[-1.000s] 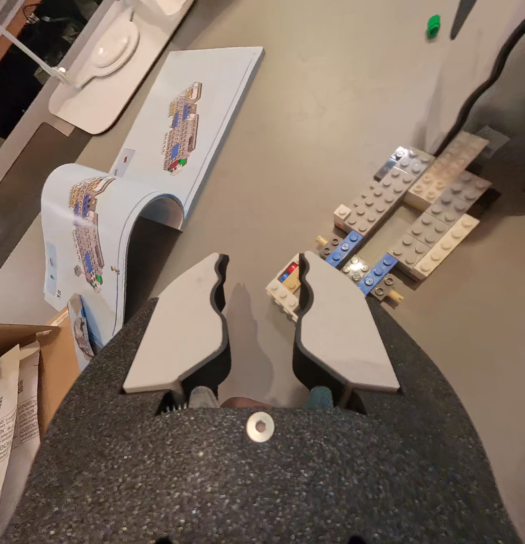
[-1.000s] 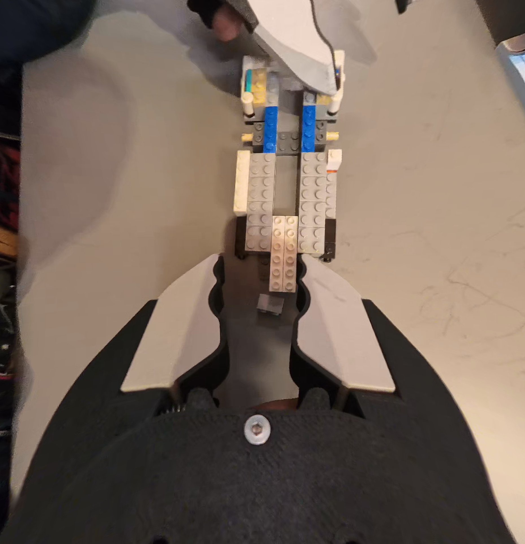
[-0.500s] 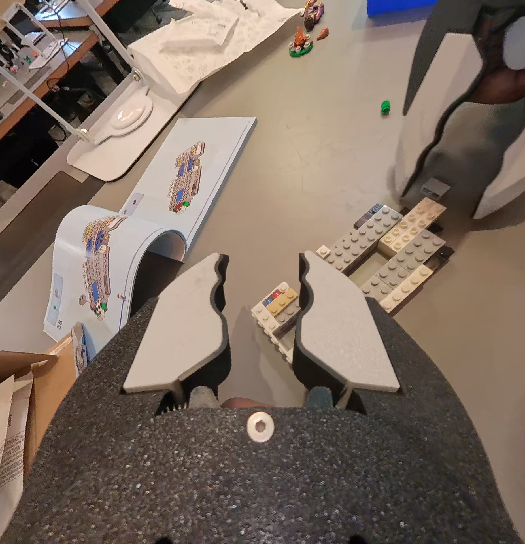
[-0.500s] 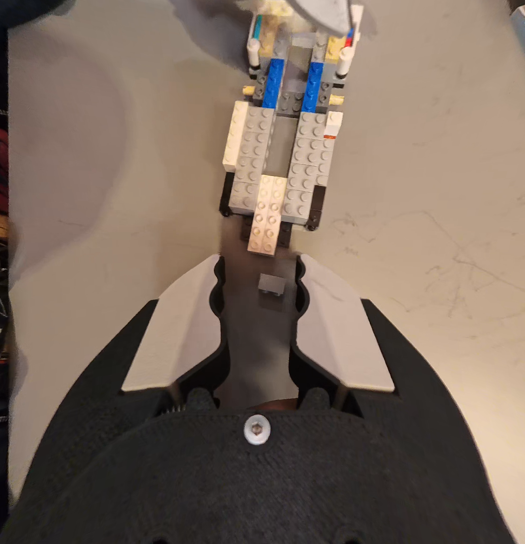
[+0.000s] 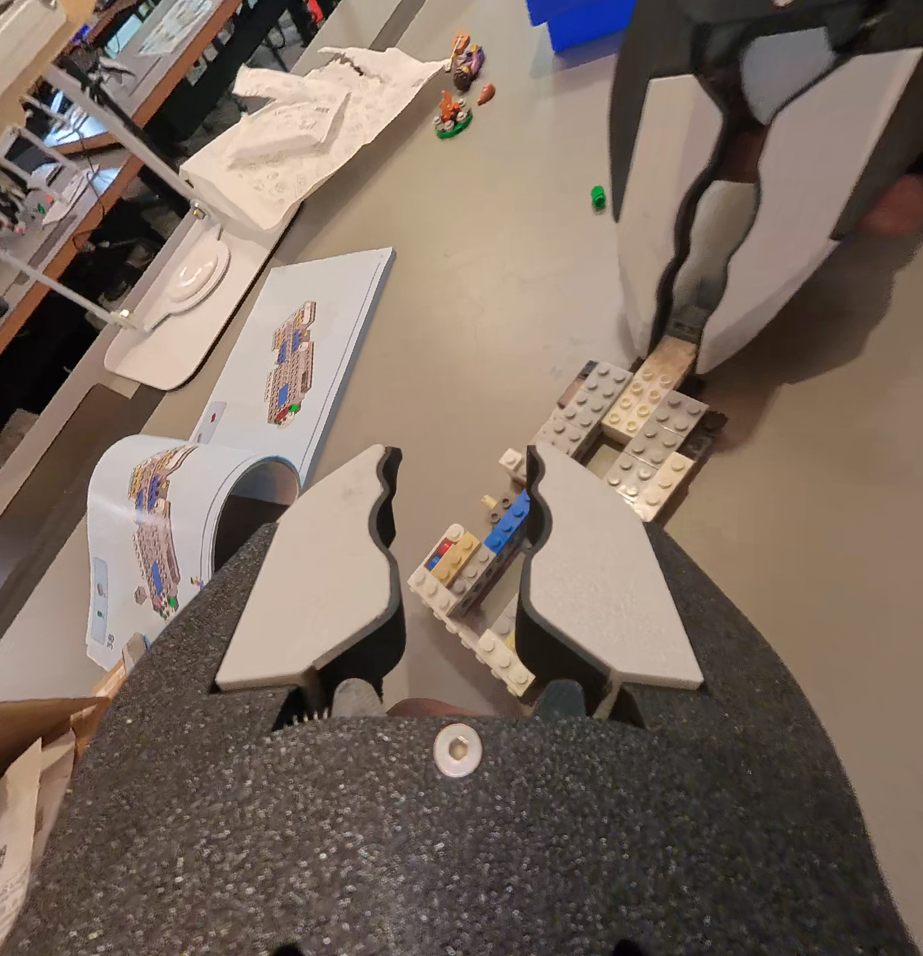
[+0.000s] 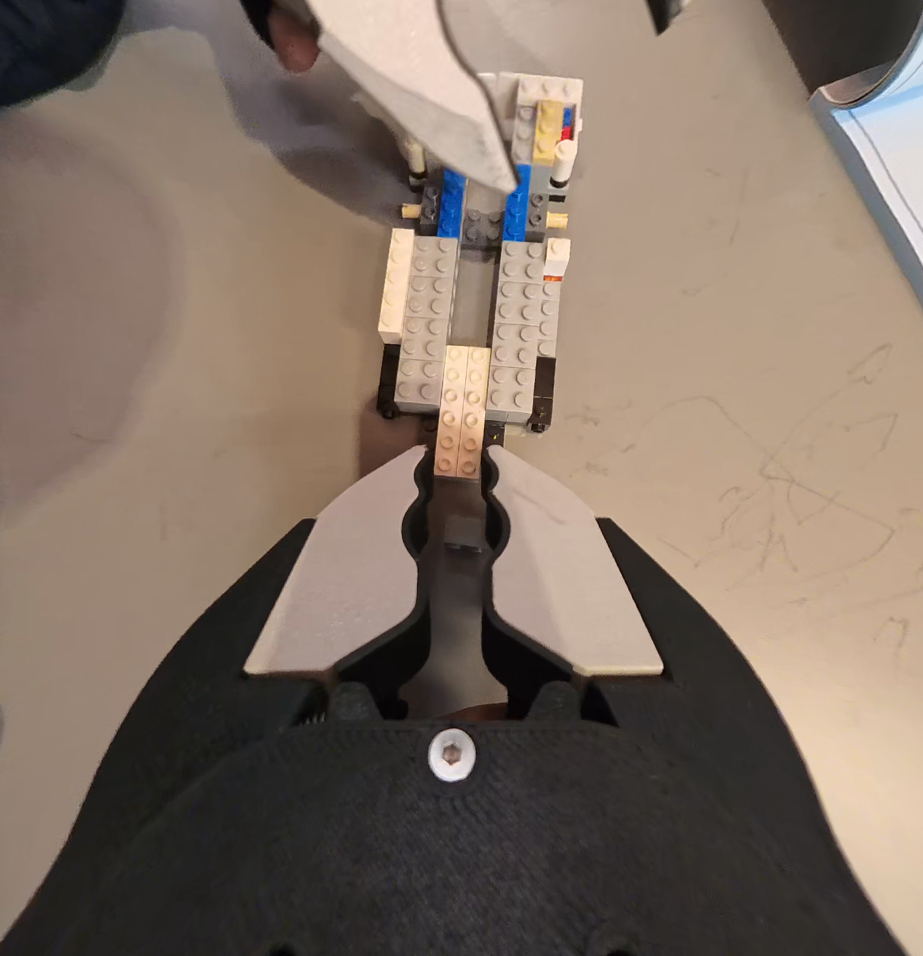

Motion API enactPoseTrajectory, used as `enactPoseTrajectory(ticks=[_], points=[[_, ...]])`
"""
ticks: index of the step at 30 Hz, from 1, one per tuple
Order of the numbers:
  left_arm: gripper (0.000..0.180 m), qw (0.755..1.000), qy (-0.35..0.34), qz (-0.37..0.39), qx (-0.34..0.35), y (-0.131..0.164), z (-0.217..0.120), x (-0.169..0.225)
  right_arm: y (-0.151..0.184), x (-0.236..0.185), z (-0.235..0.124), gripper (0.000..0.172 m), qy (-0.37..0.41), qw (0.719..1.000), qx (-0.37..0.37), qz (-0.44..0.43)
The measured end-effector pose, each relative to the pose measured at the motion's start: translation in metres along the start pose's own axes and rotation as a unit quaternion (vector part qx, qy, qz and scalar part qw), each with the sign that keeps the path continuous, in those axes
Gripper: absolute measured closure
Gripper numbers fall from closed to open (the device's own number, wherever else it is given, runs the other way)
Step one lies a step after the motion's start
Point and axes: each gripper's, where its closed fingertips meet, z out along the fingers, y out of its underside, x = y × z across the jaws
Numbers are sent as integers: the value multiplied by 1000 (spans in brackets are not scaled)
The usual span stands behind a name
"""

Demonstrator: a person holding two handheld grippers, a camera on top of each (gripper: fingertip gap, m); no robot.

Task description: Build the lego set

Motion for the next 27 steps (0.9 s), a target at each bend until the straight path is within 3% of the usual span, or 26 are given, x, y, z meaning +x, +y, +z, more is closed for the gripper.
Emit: enactPoseTrajectory(ticks=[6,9,14,21,23,27], points=[[131,998,30,55,23,-16,-1,32,-4,5,-2,155,-2,1000,7,22],[131,994,29,106,-1,-15,2,50,-9,7,-4,155,-3,999,12,31],[130,979,-11,197,-54,-7,8,63,-18,12,-9,155,-4,999,20,48],[133,951,-105,274,-96,5,21,47,-37,16,-13,155,-16,997,40,69],[147,939,-147,295,-100,7,23,36,-39,19,-12,155,-11,997,40,69],[157,931,-185,304,-85,0,22,27,-40,26,-17,155,1,997,52,64]])
